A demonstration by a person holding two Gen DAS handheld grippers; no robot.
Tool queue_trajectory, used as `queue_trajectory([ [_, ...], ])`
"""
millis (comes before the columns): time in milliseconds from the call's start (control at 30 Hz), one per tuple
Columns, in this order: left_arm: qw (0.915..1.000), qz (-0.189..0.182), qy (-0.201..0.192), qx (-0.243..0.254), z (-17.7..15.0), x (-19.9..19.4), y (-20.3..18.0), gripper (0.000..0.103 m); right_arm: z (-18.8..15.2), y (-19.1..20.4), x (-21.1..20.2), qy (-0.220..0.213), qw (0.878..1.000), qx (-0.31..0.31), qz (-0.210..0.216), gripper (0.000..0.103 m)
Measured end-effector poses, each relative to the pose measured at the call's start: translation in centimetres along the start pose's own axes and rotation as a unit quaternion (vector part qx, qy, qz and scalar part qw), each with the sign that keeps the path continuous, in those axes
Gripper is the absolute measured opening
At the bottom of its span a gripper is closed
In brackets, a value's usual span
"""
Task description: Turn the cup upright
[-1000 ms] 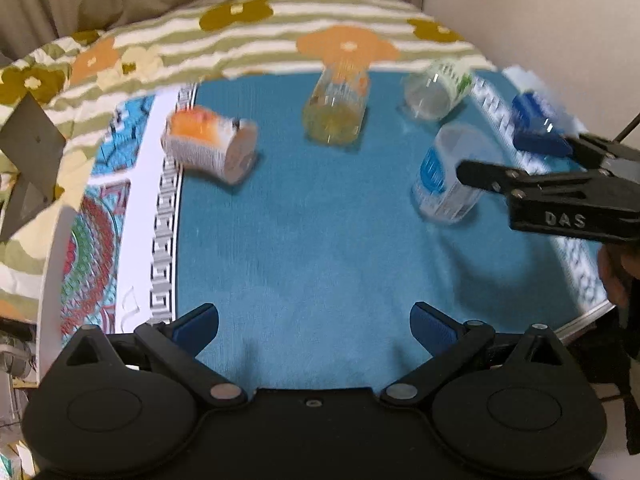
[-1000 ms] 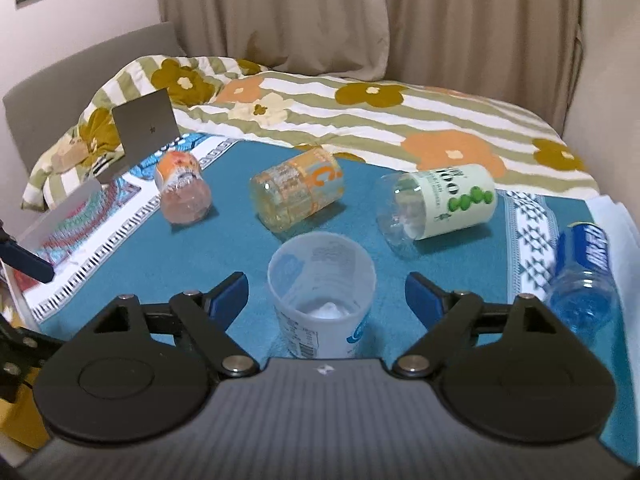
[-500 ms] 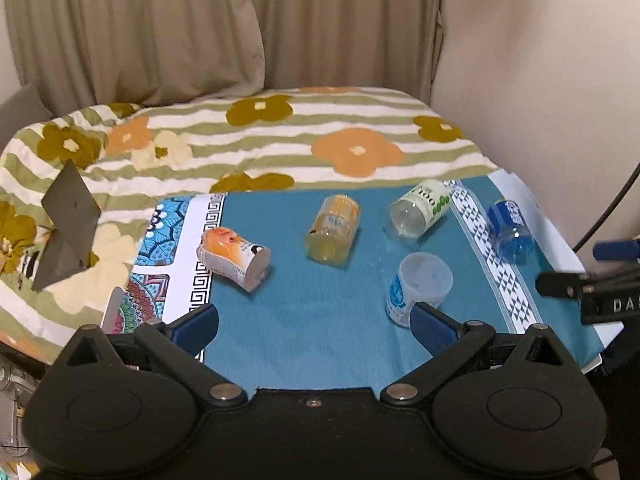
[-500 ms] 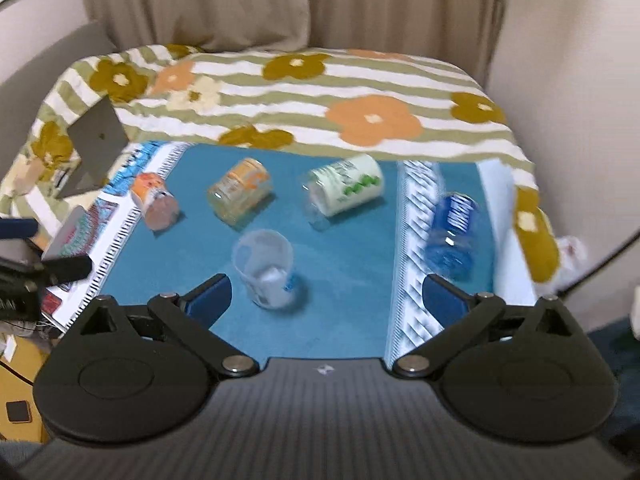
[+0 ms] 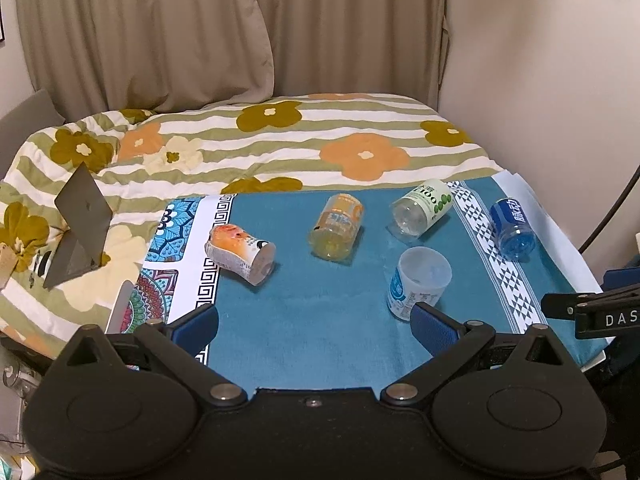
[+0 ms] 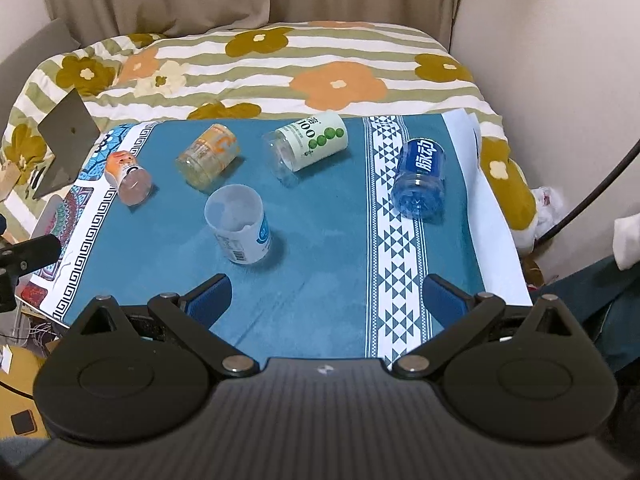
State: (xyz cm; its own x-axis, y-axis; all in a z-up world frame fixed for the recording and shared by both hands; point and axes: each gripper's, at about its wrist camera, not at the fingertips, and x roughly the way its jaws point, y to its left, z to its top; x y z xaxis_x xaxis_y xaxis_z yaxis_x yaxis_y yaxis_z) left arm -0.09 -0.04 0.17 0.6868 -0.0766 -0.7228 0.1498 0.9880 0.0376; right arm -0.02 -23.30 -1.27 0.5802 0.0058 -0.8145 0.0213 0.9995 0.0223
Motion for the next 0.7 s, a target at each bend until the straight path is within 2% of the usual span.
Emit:
queue_trajectory([
  [700, 0.9998, 0.000, -0.013, 0.018, 0.44, 0.03, 0.04, 0.103, -0.13, 0.42, 0.05, 0.005, 1.000, 0.018, -0.002, 0.103],
])
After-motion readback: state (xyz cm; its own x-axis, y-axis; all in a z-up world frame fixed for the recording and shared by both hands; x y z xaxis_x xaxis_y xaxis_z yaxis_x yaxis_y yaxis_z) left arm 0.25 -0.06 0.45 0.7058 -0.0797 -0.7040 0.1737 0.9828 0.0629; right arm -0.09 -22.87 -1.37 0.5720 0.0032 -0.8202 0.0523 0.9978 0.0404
